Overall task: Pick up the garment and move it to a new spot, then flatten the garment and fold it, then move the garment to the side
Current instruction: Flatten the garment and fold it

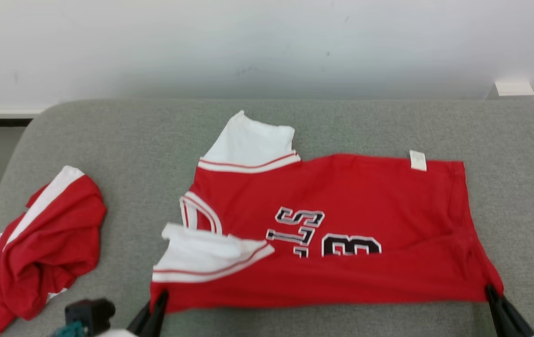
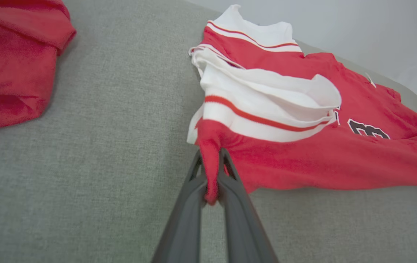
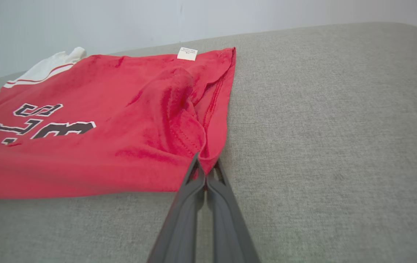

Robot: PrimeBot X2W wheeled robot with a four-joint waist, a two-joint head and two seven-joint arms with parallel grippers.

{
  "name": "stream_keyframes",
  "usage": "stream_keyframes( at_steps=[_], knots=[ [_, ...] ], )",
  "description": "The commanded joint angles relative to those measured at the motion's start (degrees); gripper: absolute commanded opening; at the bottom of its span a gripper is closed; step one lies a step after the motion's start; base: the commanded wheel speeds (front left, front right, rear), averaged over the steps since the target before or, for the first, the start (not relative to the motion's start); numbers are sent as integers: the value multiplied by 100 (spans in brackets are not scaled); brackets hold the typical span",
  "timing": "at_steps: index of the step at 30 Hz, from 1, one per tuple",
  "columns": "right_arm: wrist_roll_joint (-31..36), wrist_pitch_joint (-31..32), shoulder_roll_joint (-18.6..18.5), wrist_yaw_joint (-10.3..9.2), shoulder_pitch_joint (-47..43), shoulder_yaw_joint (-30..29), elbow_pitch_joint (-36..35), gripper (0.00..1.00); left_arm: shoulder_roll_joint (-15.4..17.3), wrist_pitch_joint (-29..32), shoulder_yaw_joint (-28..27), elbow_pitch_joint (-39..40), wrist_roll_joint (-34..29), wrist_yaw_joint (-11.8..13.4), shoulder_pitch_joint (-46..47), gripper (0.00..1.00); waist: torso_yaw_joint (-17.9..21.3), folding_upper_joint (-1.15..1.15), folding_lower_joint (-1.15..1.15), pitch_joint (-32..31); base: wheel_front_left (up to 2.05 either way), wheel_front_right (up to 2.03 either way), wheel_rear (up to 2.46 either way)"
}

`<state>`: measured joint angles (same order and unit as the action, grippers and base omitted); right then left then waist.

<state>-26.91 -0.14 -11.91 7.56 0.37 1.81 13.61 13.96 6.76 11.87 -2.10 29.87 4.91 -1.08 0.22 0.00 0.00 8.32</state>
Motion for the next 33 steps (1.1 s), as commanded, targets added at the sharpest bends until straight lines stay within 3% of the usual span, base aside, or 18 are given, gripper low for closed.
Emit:
stream_keyframes(
  at_steps=[1, 4, 8, 9, 10, 11, 16, 22, 28, 33],
  knots=[
    [72, 54, 14, -15, -171, -96, -52, 0, 51, 18, -52, 85, 54, 60, -179, 0, -24, 0, 0, -64, 0, 0, 0],
    [139, 195, 178, -15, -522, -293, -186, 0, -21, 116, -50, 307, 159, 199, -541, 0, -53, 0, 0, -127, 0, 0, 0],
    [157, 300, 351, -15, -742, -407, -106, 0, -142, 153, 58, 196, 204, 179, -680, 0, -77, 0, 0, -157, 0, 0, 0],
    [162, 285, 377, -15, -757, -413, -69, 28, -177, 139, 82, 81, 241, 157, -662, 81, -81, 0, 0, -159, 0, 0, 0],
    [172, 294, 397, -15, -763, -412, -9, 56, -192, 86, 99, -31, 237, 129, -618, 100, -79, 0, 0, -164, 0, 0, 0],
    [181, 273, 409, -15, -749, -411, 34, 100, -229, 33, 108, -128, 238, 118, -572, 100, -72, 0, 0, -173, 0, 0, 0],
    [351, -33, 437, -15, -575, -454, -169, 100, -279, -611, 77, -377, -160, 326, -378, 100, -25, 0, 0, -208, 0, 0, 0],
    [727, -147, 486, -15, -358, -583, -1219, 100, -168, -1394, 43, -68, -839, 709, -25, 100, -7, 0, 0, -262, 0, 0, 0],
    [880, 218, 567, -15, -182, -605, -2194, 100, -52, -1577, 160, 398, -1258, 801, 416, 100, -44, 0, 0, -311, 0, 0, 0],
    [892, 457, 641, -15, -252, -629, -2497, 100, 3, -1421, 280, 553, -1415, 836, 578, 100, -57, 0, 0, -304, 0, 0, 0]
  ],
)
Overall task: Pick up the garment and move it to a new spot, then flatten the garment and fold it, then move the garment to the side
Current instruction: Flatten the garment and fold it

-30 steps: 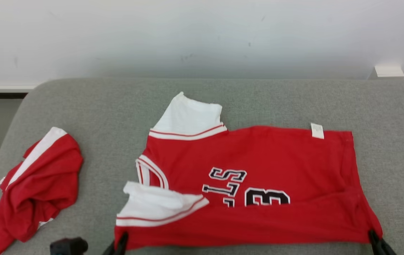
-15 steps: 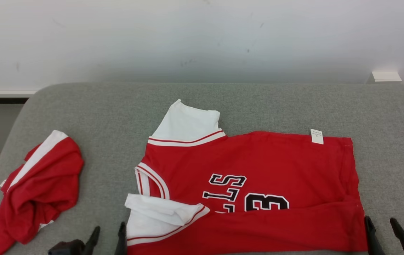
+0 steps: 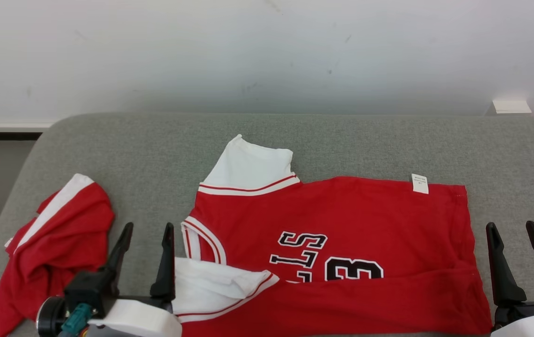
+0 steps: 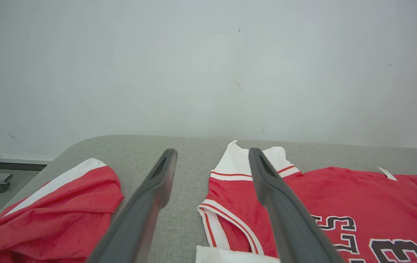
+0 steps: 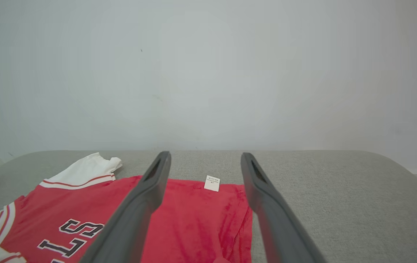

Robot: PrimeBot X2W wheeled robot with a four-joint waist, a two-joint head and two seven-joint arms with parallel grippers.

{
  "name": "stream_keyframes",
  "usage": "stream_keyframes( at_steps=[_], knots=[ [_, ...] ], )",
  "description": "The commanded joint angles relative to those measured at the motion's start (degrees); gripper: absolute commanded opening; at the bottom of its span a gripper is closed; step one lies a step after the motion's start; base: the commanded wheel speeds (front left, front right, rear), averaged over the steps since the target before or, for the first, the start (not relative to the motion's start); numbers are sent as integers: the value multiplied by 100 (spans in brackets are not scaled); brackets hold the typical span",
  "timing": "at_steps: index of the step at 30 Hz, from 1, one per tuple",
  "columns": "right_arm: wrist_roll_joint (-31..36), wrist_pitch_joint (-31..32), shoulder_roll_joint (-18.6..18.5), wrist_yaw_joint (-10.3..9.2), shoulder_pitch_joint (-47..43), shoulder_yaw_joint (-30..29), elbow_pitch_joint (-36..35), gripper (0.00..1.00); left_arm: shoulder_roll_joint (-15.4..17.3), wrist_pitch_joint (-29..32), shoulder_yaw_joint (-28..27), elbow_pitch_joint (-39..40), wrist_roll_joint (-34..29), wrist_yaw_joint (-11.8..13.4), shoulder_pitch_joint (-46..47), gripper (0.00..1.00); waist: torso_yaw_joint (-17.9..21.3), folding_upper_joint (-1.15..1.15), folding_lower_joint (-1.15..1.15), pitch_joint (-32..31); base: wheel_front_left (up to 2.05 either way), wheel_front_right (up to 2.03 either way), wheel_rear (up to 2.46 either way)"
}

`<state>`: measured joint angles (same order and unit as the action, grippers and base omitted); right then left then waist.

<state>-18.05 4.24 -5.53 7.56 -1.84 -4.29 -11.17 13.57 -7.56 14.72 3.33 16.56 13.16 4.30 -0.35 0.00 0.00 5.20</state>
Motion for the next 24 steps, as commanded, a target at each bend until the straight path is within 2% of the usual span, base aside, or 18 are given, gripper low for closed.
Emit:
stream_keyframes(
  at_steps=[1, 8, 14, 19, 24],
  knots=[
    [2, 31, 17, -15, -35, -22, -54, 100, 44, 34, 7, 21, -90, 18, 58, 100, 3, 0, 0, 27, 0, 0, 0],
    [-60, 96, 65, -15, 133, -28, -103, 100, 93, 138, 67, 3, -157, -13, 444, 100, 21, 0, 0, 315, 0, 0, 0],
    [-85, 95, 22, -15, 438, -29, -208, 100, 19, 342, 195, -249, -251, -226, 1718, 100, 70, 0, 0, 887, 0, 0, 0],
    [-105, 43, -31, -15, 745, -15, -241, 100, -229, 472, 329, -1166, -186, -524, 3158, 100, 161, 0, 0, 1422, 0, 0, 0],
    [-148, -40, -92, -15, 1075, 84, -186, 100, -457, 539, 440, -2781, -93, -857, 4352, 100, 294, 0, 0, 1879, 0, 0, 0]
  ],
)
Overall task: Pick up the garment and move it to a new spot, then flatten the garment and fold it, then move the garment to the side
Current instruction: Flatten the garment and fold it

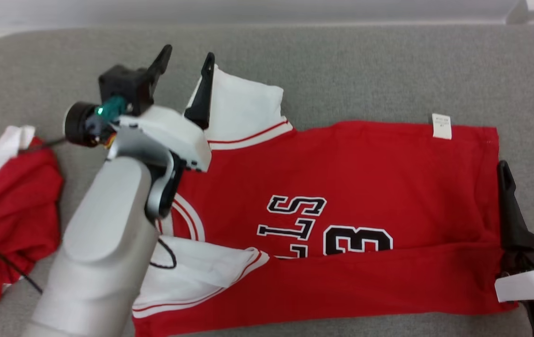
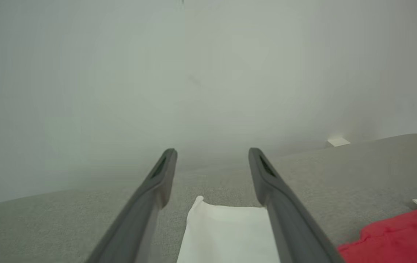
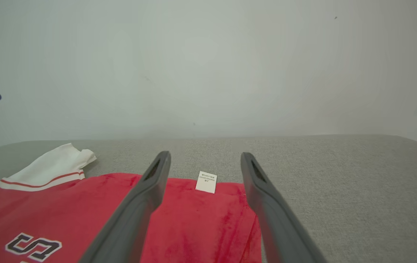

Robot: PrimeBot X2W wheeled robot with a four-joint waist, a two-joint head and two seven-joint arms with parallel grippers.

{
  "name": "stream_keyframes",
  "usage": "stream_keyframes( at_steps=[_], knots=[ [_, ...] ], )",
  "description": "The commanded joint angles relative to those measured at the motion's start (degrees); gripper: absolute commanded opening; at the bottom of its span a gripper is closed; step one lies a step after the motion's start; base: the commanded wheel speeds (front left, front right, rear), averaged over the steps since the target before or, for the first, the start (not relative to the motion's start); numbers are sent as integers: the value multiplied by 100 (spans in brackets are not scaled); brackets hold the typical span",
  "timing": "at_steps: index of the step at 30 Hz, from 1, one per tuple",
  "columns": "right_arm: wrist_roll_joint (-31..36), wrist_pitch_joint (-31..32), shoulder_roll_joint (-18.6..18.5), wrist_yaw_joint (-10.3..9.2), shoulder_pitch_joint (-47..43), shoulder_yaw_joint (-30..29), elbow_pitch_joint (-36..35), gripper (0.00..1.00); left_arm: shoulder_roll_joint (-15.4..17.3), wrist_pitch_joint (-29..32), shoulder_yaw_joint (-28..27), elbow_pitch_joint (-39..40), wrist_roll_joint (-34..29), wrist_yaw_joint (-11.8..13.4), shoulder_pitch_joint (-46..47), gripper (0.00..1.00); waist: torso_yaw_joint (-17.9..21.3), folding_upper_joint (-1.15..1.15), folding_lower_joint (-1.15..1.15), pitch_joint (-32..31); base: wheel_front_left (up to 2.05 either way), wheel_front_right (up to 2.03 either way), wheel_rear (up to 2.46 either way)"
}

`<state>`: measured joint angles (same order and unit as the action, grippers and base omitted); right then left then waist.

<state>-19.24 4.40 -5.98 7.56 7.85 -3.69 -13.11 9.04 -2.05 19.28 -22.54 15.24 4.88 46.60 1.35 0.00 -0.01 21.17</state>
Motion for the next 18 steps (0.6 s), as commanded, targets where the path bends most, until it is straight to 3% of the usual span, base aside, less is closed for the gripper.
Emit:
stream_keyframes(
  at_steps=[1, 5, 12, 16, 17, 18],
  knots=[
    [-37, -49, -52, -15, 161, 52, 30, 100, -24, 2, 14, -548, 39, -90, 314, 100, 157, 0, 1, 355, 0, 0, 0],
    [-70, -89, -91, -15, 367, 206, 113, 100, -72, 46, 41, -1892, 90, -287, 968, 100, 297, 0, 1, 614, 0, 0, 0],
    [-120, -128, -178, -15, 543, 341, 313, 100, -46, 240, 22, -3401, 209, -437, 1529, 100, 460, 0, 1, 802, 0, 0, 0],
    [-165, -144, -282, -15, 669, 296, 522, 100, -132, 548, -11, -4147, 372, -704, 1622, 100, 494, 0, 1, 837, 0, 0, 0],
    [-180, -147, -318, -15, 712, 275, 603, 100, -162, 584, 0, -4269, 384, -767, 1645, 1, 495, 0, 1, 841, 0, 0, 0],
    [-192, -147, -362, -15, 767, 250, 693, 100, -173, 552, 27, -4347, 383, -818, 1683, 0, 492, 0, 1, 844, 0, 0, 0]
  ],
)
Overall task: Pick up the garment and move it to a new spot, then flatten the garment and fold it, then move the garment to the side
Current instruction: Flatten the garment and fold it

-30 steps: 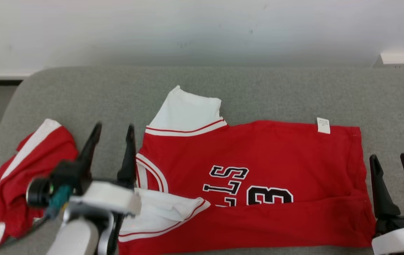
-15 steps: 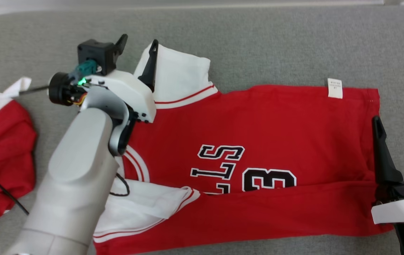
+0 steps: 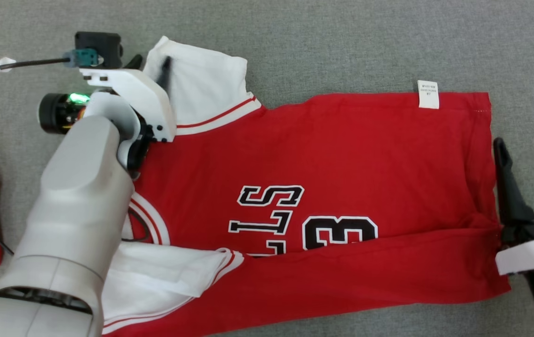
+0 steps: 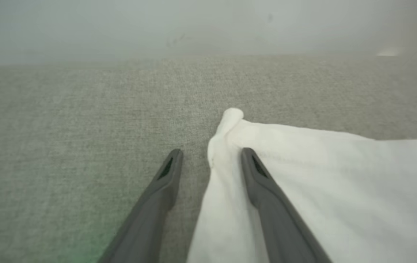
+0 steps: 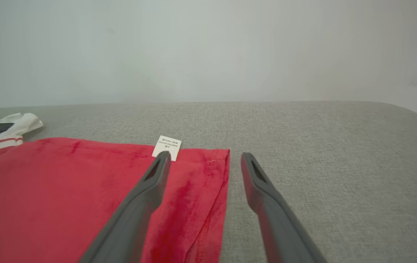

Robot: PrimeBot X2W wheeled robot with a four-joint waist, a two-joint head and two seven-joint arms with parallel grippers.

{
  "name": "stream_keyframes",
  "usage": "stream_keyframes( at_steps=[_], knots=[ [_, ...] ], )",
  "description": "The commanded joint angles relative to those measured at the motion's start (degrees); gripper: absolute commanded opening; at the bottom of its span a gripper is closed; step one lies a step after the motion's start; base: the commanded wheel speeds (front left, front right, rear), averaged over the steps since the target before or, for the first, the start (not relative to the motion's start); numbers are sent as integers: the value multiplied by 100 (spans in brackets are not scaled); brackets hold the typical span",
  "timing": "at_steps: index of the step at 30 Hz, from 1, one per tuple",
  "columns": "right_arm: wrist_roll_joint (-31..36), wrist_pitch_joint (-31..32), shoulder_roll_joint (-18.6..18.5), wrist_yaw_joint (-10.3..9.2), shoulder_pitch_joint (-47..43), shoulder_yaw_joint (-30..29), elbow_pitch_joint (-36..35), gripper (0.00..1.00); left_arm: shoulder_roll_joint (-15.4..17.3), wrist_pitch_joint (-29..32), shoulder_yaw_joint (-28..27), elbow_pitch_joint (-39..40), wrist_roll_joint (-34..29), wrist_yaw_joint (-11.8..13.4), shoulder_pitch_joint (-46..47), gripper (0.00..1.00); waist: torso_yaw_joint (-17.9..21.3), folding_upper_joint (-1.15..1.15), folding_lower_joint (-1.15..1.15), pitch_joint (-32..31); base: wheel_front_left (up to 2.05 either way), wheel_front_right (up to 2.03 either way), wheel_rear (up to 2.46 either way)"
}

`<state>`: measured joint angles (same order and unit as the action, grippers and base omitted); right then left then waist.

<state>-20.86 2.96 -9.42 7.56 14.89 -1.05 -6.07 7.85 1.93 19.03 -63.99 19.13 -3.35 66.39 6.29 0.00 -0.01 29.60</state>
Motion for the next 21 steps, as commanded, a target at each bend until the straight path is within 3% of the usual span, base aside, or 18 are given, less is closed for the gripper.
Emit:
stream_keyframes(
  at_steps=[1, 9, 18, 19, 20, 21],
  knots=[
    [-50, -18, -74, -15, 133, -37, 89, 100, -58, 58, 80, -244, -23, -20, -248, 0, -12, 0, 1, 5, 0, 0, 0],
    [-256, -50, -604, -15, 965, 25, 1327, 100, -158, -886, 215, -282, -129, -80, 259, 0, -226, 0, 1, -8, 0, 0, 0],
    [-609, 210, -1062, -15, 1798, 742, 2810, 100, -292, -1298, 272, -366, -8, -186, 537, 0, -463, 0, 1, -25, 0, 0, 0],
    [-647, 293, -1107, -15, 1858, 844, 2941, 87, -306, -1340, 258, -356, 35, -201, 533, 0, -485, 0, 1, -34, 0, 0, 0],
    [-695, 344, -1159, -15, 1899, 929, 3065, 49, -320, -1375, 231, -357, 96, -218, 515, 0, -506, 0, 1, -42, 0, 0, 0],
    [-763, 417, -1196, -15, 1908, 992, 3163, 19, -328, -1411, 211, -359, 151, -237, 493, 0, -527, 0, 1, -56, 0, 0, 0]
  ],
)
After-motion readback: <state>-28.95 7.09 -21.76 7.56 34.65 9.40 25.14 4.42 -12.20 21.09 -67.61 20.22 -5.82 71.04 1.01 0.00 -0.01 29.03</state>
